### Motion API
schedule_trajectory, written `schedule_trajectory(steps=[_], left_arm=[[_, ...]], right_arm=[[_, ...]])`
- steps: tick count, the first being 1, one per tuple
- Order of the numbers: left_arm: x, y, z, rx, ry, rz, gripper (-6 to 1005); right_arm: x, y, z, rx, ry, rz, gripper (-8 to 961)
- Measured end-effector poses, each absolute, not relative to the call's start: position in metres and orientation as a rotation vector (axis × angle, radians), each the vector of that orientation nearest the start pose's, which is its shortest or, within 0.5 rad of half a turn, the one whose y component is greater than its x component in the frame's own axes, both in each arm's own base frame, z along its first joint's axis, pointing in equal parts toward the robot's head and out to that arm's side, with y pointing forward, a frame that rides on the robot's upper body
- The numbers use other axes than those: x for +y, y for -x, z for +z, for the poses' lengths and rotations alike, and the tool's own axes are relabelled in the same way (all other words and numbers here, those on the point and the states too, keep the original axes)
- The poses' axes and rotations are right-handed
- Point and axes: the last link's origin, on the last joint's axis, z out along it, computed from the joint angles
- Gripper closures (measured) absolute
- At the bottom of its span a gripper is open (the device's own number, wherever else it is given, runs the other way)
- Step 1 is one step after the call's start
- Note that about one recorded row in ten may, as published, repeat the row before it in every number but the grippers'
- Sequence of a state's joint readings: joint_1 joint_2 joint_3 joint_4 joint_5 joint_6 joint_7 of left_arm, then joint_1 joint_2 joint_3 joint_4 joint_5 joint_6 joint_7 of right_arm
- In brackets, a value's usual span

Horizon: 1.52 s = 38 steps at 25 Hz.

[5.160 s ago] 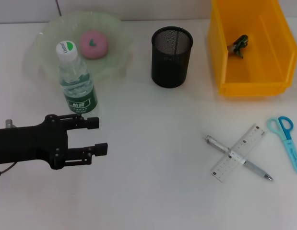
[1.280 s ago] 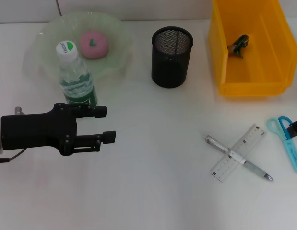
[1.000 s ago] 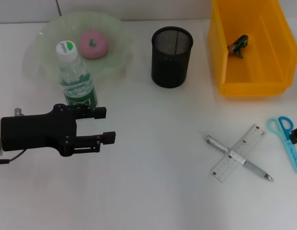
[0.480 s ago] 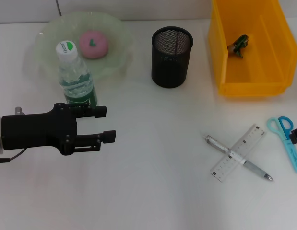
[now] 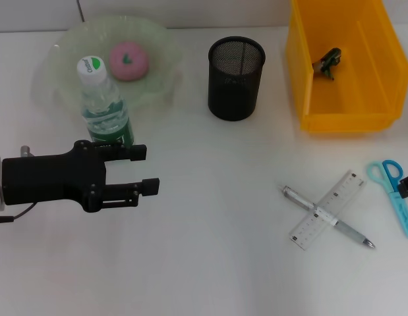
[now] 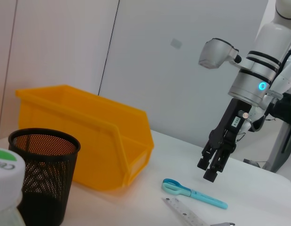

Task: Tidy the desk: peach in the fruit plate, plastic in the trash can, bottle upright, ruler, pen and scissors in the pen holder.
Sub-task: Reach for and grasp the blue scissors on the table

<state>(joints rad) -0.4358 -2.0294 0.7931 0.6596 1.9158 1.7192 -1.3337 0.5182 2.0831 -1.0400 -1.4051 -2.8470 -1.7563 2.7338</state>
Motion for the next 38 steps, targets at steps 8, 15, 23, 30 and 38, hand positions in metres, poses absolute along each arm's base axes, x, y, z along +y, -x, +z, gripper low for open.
schedule_trajectory(steps=[8, 15, 23, 30, 38], left_arm=[[0.2918, 0.2736, 0.0114, -0.571, 2.849, -0.783, 274], [0.2919, 0.2737, 0.0123, -0.572, 2.844, -0.788, 274], [0.2925, 0.2733, 0.0132, -0.566, 2.845, -0.787, 274], [0.2926, 0.2732, 0.0135, -0.565, 2.845, -0.787, 273], [0.2929, 0.2731, 0.0139, -0.563, 2.843, -0.787, 273]], right_arm=[[0.3293, -0.2591, 0.0745, 1.518, 2.098, -0.536, 199], [0.3306, -0.258, 0.0753, 1.512, 2.098, -0.536, 200], [0.3313, -0.2571, 0.0753, 1.508, 2.099, -0.537, 201], [0.3305, -0.2585, 0.0761, 1.515, 2.094, -0.535, 202], [0.3298, -0.2581, 0.0771, 1.514, 2.093, -0.538, 203]])
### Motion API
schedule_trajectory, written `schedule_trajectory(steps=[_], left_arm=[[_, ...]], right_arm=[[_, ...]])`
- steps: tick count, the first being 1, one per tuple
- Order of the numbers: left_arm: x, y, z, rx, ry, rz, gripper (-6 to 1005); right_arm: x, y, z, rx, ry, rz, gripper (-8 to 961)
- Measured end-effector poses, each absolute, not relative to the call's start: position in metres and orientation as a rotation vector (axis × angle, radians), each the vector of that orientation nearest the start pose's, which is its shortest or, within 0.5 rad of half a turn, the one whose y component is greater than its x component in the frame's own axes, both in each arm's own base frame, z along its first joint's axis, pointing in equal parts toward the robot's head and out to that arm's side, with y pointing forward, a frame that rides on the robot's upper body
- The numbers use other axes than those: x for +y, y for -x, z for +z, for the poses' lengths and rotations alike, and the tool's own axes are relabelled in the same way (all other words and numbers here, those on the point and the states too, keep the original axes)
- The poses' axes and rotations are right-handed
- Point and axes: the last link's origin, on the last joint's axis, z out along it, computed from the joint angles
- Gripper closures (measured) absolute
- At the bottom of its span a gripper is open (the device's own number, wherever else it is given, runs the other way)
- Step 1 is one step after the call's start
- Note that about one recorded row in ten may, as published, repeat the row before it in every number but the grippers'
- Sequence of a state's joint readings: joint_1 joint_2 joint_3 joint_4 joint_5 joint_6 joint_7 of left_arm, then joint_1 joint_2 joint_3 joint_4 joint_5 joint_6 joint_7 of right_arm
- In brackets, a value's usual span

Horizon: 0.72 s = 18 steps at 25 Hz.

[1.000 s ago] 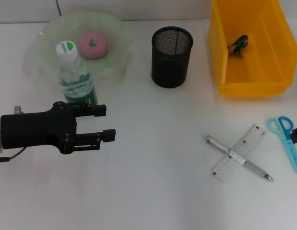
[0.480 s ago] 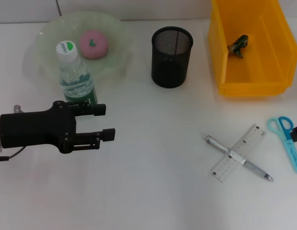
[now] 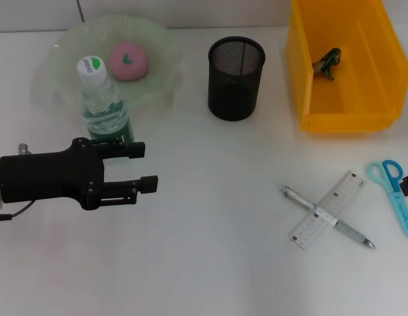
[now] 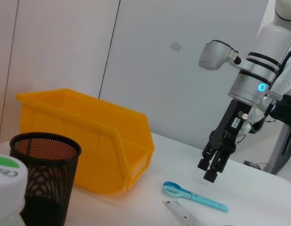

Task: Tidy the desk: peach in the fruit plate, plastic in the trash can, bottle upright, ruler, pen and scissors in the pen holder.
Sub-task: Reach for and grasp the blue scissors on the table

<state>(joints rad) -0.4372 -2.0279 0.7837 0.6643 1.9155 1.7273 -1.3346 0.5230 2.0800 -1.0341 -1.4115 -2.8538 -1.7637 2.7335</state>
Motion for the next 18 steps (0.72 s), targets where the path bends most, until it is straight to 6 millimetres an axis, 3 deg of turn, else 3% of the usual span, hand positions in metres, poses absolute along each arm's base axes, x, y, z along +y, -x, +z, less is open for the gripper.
schedule_trajectory(steps=[18], left_arm=[[0.2924, 0.2727, 0.0163, -0.562, 2.838, -0.805, 273]], right_arm=[[0.3297, -0.2576, 0.0769, 1.513, 2.095, -0.539, 206]])
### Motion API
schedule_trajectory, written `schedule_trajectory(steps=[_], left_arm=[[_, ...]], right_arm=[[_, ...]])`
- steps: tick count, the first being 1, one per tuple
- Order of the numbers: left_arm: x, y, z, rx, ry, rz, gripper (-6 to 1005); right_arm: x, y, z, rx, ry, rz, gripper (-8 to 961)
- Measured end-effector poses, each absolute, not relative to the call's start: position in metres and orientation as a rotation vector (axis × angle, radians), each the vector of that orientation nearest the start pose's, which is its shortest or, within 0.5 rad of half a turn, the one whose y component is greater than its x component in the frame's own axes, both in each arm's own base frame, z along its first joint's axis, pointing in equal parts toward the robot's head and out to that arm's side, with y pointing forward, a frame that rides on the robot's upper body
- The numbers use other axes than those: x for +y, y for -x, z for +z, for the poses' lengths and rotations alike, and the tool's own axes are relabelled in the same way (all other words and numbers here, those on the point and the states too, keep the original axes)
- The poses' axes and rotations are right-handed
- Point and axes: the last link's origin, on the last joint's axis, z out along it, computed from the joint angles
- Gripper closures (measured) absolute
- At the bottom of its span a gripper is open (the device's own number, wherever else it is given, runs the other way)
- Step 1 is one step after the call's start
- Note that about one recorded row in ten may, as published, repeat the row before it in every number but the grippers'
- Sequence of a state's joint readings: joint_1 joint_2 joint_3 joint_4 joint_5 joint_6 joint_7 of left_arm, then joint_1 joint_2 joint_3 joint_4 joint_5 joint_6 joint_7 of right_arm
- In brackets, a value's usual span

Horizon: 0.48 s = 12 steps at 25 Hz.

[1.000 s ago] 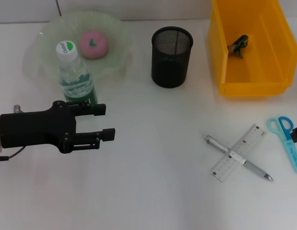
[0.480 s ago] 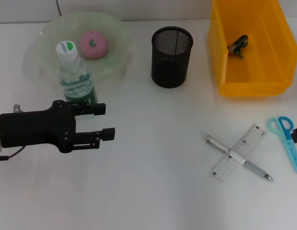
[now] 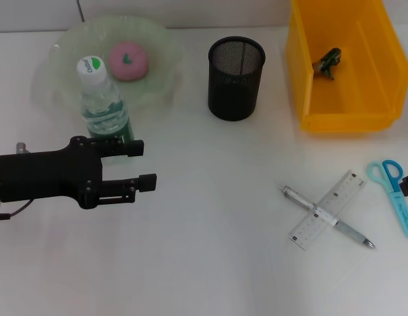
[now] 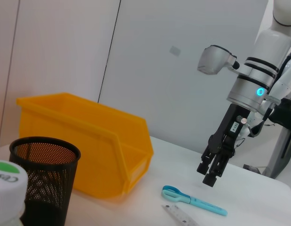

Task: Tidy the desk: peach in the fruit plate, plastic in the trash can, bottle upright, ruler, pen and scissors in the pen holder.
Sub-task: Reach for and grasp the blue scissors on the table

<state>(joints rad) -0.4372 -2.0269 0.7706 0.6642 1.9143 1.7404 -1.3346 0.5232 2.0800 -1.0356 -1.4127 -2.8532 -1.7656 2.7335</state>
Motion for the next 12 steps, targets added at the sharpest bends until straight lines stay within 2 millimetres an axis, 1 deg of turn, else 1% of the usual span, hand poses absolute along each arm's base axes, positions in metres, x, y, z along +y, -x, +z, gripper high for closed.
schedule_trajectory(steps=[12], left_arm=[[0.2934, 0.2723, 0.0178, -0.552, 2.836, -0.799, 273]], right_arm=[[0.33, -0.2577, 0.0762, 1.517, 2.097, -0.541, 207]])
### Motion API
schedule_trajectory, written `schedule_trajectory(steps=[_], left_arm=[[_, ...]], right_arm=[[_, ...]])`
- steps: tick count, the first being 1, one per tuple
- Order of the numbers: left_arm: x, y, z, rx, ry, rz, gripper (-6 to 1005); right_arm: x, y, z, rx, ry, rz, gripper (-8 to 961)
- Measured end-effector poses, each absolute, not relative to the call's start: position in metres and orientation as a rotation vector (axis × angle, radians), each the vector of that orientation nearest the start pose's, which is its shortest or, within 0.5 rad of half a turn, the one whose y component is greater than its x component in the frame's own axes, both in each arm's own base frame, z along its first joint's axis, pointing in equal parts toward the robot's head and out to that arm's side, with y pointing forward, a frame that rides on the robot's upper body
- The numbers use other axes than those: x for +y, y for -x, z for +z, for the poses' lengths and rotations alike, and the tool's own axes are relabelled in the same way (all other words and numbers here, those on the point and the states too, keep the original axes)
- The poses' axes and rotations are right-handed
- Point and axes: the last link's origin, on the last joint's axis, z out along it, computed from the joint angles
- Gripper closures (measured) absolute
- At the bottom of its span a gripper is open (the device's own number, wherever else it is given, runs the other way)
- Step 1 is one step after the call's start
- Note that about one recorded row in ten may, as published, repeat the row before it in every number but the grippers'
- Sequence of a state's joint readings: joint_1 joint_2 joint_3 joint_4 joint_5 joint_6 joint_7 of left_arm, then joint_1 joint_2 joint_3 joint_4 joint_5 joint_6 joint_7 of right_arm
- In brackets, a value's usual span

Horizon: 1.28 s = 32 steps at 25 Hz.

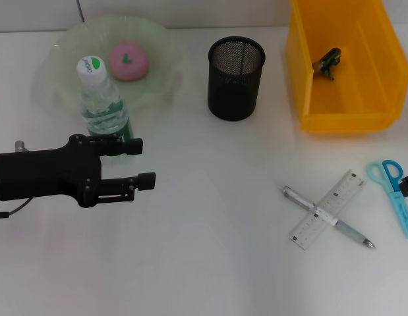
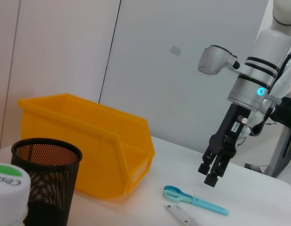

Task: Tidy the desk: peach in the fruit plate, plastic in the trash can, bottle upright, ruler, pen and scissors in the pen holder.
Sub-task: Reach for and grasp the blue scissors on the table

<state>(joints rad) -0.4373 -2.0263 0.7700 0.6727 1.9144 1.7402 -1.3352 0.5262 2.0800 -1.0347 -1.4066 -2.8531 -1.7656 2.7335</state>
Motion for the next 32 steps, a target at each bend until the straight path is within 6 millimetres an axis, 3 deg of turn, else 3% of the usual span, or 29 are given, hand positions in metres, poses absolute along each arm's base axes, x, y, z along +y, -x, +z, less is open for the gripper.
schedule_trajectory(steps=[24, 32], left_arm=[[0.294, 0.271, 0.018, -0.54, 2.839, -0.801, 274], [0.293, 0.272, 0.018, -0.537, 2.838, -0.8, 274]], right_arm=[[0.325, -0.266, 0.069, 1.555, 2.095, -0.548, 211], [0.326, -0.262, 0.053, 1.534, 2.095, -0.604, 212]])
